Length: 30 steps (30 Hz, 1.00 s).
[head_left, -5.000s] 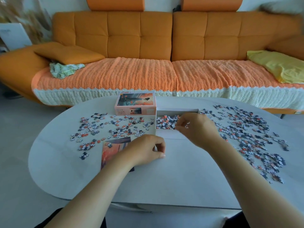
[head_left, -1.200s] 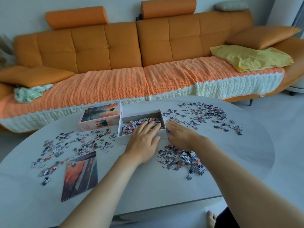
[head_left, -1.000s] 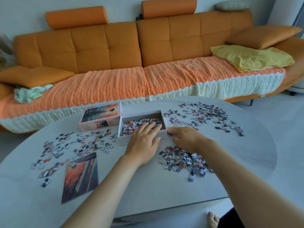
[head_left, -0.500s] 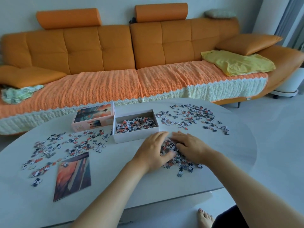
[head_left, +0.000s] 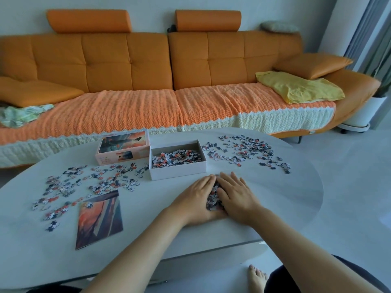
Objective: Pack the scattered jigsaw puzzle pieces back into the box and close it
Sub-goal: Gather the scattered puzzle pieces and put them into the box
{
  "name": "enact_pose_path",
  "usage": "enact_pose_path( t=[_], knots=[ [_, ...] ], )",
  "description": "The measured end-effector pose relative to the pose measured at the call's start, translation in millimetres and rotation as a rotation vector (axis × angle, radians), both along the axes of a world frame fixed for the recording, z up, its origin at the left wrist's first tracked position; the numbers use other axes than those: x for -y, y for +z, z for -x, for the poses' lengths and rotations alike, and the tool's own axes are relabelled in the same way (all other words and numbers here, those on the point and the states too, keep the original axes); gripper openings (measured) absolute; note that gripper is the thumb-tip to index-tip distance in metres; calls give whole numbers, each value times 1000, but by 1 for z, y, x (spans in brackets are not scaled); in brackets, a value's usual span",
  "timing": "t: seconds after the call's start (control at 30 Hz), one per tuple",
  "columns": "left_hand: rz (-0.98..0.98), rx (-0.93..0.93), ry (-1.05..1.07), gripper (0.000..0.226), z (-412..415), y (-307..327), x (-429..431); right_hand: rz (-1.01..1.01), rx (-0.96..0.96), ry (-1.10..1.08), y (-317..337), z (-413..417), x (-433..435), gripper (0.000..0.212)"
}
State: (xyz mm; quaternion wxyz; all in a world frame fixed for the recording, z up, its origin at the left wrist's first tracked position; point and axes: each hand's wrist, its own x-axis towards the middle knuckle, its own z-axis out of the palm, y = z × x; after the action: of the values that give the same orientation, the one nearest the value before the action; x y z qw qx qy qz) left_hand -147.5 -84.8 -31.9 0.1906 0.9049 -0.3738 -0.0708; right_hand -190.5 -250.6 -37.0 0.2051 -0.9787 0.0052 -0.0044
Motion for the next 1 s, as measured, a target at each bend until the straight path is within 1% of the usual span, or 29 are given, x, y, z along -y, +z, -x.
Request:
enact_pose_path(
  t=[0.1, 0.3, 0.43, 0.57, 0.67, 0.7, 0.77, 0.83, 0.9, 0.97, 1.0],
  knots=[
    [18, -33, 30, 107, 0, 2, -18, -14, 21, 2, 2, -5, -21, 51],
    [-21, -66, 72, 110, -4, 4, -59, -58, 73, 48, 1, -12, -50, 47],
    [33, -81, 85, 107, -4, 4, -68, -91, 104, 91, -2, -13, -65, 44],
    [83, -119, 86, 103, -8, 13, -76, -108, 199, 149, -4, -15, -73, 42],
    [67, -139, 114, 103, -15, 21, -88, -161, 168, 154, -4, -18, -77, 37],
    [58, -152, 129, 100, -16, 24, -92, -181, 156, 167, -2, -19, -79, 37],
    [78, -155, 175, 86, -19, 30, -97, -257, 142, 193, 6, -21, -81, 38],
    [138, -53, 222, 66, -22, 35, -100, -353, 125, 167, 20, -27, -79, 37],
    [194, 145, 269, 53, -28, 36, -101, -403, 164, 108, 35, -35, -73, 32],
    [192, 282, 302, 49, -35, 33, -101, -360, 286, 78, 45, -44, -66, 31],
    [155, 304, 310, 50, -37, 31, -101, -301, 344, 87, 46, -50, -62, 31]
  ],
)
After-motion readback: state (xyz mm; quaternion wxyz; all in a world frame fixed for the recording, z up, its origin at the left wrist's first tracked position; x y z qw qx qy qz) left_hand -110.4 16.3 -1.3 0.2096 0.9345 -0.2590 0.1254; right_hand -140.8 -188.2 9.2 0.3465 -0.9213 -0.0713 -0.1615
